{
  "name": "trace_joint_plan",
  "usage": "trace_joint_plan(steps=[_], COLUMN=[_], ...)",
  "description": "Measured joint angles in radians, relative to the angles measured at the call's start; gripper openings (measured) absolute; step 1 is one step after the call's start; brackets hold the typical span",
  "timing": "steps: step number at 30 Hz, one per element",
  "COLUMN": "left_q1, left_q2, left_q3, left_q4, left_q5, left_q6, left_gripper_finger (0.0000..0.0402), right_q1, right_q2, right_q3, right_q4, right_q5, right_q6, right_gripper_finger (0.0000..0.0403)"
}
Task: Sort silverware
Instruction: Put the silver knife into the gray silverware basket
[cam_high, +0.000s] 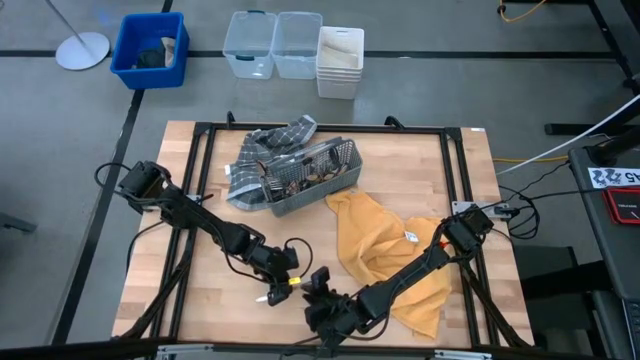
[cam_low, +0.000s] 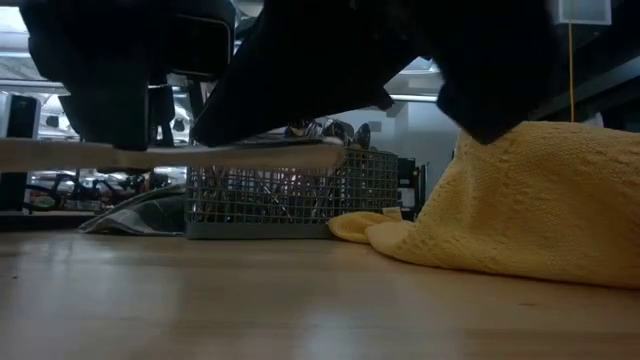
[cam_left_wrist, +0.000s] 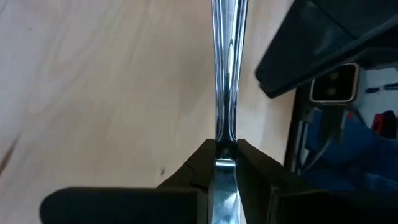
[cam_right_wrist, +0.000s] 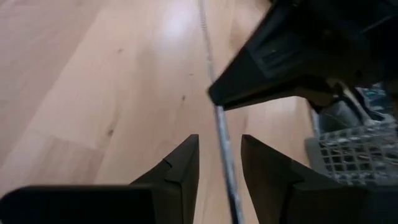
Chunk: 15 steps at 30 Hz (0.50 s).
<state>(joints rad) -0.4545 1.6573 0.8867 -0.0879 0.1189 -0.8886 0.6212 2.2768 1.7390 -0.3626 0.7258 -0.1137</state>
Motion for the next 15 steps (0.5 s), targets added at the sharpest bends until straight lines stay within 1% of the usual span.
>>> trace_joint_plan(steps=[3, 9, 15], left_q1=[0.0, -0.001, -0.001], left_q2=[0.0, 0.0, 0.0], left_q3=[0.0, 0.0, 0.0], left_q4=[0.016, 0.027, 0.027], left_q5=[0.002, 0.002, 0.002], left_q6=[-0.002, -0.032, -0.056], left_gripper_finger=[0.004, 0.004, 0.004], right_q1=[0.0, -0.002, -0.008], right_q2=[0.0, 0.0, 0.0], right_q3=[0.0, 0.0, 0.0], right_q4=[0.0, -0.002, -0.005], right_q5=[0.043, 0.014, 0.007], right_q6=[-0.001, -0.048, -0.052], right_gripper_finger=[0.012, 0.012, 0.012])
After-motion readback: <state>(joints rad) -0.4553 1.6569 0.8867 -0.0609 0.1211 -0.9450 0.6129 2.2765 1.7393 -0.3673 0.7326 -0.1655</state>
